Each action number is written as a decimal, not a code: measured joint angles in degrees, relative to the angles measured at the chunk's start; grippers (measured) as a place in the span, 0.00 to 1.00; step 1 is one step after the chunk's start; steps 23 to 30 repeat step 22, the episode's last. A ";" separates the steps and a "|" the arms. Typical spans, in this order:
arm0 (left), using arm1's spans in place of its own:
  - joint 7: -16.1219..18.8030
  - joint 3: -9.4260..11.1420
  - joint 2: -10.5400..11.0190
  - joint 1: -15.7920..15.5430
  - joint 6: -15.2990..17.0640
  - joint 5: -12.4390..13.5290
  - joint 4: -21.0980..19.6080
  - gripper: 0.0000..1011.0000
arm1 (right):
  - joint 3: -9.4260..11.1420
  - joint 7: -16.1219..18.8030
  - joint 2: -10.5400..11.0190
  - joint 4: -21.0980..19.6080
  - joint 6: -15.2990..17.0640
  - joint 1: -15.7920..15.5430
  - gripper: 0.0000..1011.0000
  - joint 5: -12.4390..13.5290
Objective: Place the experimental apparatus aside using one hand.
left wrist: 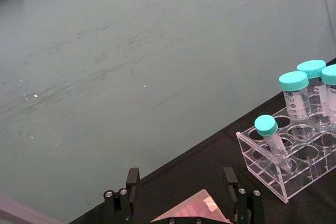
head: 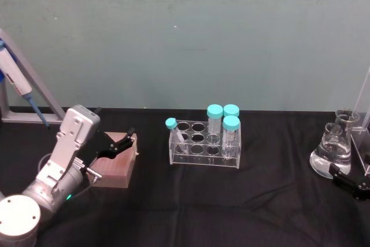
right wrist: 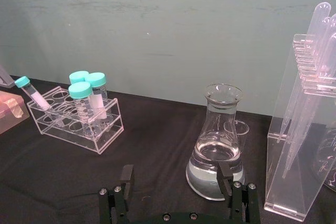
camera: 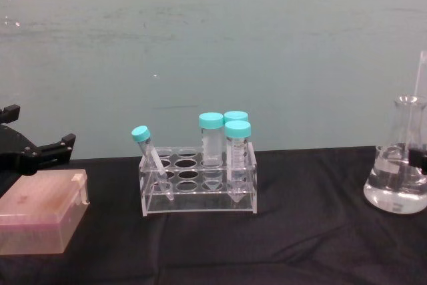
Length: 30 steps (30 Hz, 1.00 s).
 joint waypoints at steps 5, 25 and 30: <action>0.00 0.00 0.00 0.00 0.00 0.00 0.00 0.99 | 0.00 0.01 0.00 0.00 0.01 0.00 0.99 0.01; 0.00 0.00 0.00 0.00 0.00 0.00 0.00 0.99 | 0.00 0.01 0.00 0.00 0.02 0.00 0.99 0.01; 0.00 0.00 0.00 0.00 0.00 0.00 0.00 0.99 | 0.00 0.01 0.00 0.00 0.02 0.00 0.99 0.01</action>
